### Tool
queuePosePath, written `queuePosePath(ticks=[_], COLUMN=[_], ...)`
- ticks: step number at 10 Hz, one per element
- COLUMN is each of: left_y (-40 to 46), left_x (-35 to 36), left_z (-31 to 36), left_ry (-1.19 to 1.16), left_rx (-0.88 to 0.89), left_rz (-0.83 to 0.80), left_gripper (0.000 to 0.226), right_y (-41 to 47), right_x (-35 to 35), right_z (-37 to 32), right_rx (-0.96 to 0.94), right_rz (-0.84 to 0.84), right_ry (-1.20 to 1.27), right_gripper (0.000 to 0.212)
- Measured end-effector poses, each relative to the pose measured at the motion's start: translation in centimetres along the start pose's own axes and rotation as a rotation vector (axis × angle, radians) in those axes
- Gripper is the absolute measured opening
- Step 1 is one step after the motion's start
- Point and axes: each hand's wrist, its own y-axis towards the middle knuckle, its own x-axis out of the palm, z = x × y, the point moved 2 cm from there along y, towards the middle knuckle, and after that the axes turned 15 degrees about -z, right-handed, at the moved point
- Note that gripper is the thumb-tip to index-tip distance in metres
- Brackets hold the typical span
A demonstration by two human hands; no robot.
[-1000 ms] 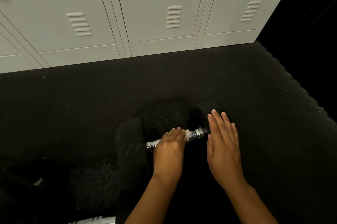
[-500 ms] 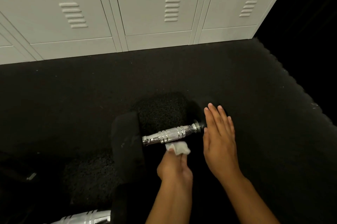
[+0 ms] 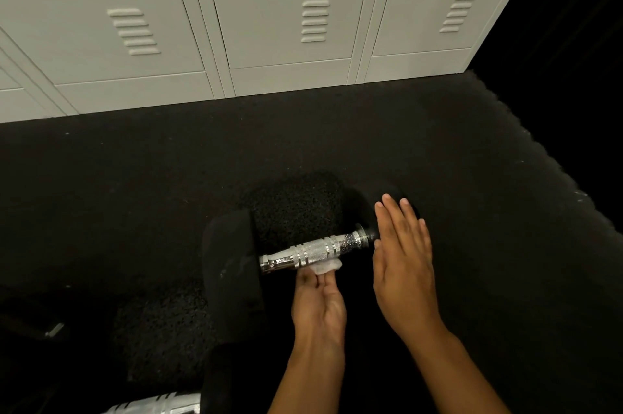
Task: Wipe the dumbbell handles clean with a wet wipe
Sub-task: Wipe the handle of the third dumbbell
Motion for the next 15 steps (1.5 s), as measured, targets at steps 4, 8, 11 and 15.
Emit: queuePosePath(ticks=[4,8,11,15], left_y=[-0.1,-4.2,0.4,-0.2], left_x=[0.1,2.1,1.7,1.6], left_z=[0.5,1.7,1.8,2.5], left_ry=[0.293,1.242,2.584,2.760], left_rx=[-0.064,0.616,1.001,0.894], left_rz=[0.034,-0.127,-0.790,-0.729], left_gripper=[0.026,0.025,0.048,0.042], right_y=[0.2,0.3,0.0,0.2], right_x=[0.0,0.0,-0.1,-0.1], right_z=[-0.1,0.0,-0.1,-0.1], right_rx=[-0.001,0.016,0.006,0.014], right_rz=[0.018,-0.004,-0.026,-0.023], right_ry=[0.000,-0.017,-0.006,0.002], right_gripper=[0.050,0.050,0.050,0.050])
